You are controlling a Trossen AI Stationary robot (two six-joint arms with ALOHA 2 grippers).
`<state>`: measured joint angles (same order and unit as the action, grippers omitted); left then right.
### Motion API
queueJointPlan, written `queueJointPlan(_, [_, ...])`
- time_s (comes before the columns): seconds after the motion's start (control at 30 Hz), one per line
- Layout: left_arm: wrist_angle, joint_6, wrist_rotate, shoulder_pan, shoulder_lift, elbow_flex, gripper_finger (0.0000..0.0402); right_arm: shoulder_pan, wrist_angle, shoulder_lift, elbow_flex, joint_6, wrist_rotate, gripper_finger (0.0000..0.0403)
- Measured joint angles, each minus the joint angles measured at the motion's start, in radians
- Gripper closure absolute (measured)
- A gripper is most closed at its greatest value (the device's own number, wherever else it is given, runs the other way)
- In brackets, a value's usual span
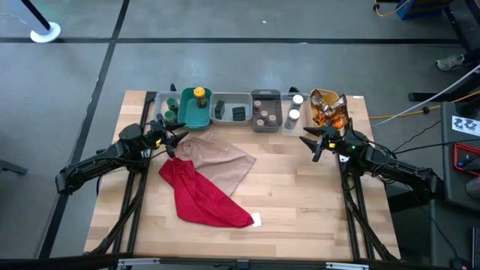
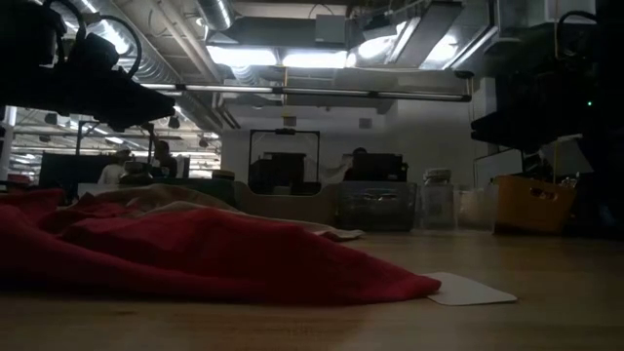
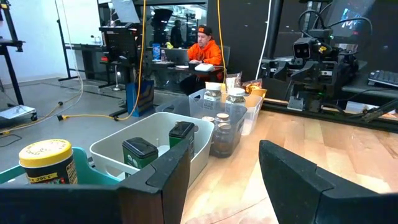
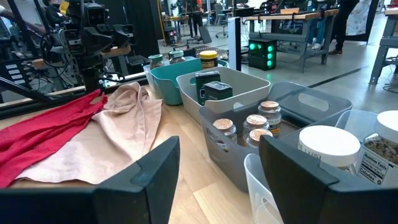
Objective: Sort spices by type
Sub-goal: Return to Home Position
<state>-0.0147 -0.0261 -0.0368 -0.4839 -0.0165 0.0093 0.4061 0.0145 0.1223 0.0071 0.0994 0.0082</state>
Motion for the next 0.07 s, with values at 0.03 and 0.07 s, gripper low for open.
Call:
queueJointPlan(0.03, [0.0, 0.0, 0.0, 0.0, 0.0, 0.0, 0.0222, 0.0, 0.0, 0.0, 0.0, 0.0, 0.0, 0.0182])
queueJointPlan(0.07, [0.0, 0.0, 0.0, 0.0, 0.0, 0.0, 0.0222, 0.0, 0.0, 0.0, 0.0, 0.0, 0.0, 0.0182])
